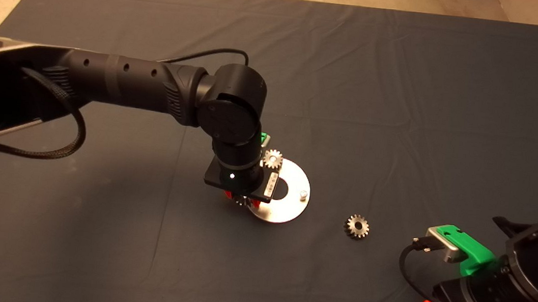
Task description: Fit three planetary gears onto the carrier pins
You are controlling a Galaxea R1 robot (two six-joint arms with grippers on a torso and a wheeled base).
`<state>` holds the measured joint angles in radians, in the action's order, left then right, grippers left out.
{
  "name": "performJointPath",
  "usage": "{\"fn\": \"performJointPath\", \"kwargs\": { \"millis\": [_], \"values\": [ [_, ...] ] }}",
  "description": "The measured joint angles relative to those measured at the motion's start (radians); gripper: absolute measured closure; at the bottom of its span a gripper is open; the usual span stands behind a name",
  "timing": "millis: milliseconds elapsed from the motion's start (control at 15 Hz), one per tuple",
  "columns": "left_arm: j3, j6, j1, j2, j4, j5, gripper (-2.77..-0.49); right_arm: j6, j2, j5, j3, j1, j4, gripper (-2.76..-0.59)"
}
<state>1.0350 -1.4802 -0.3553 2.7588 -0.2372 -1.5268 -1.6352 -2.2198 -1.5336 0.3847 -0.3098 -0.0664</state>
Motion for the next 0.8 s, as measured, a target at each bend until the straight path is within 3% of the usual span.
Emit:
{"fn": "performJointPath", "kwargs": {
  "millis": [267, 800],
  "values": [
    [0.031, 0.0, 0.0, 0.038, 0.002, 0.001, -0.95, 0.0, -0.002, 0.0, 0.0, 0.0, 0.0, -2.76],
    [0.063, 0.0, 0.0, 0.051, 0.004, 0.0, -0.95, 0.0, -0.002, 0.0, 0.0, 0.0, 0.0, -2.76]
  ]
}}
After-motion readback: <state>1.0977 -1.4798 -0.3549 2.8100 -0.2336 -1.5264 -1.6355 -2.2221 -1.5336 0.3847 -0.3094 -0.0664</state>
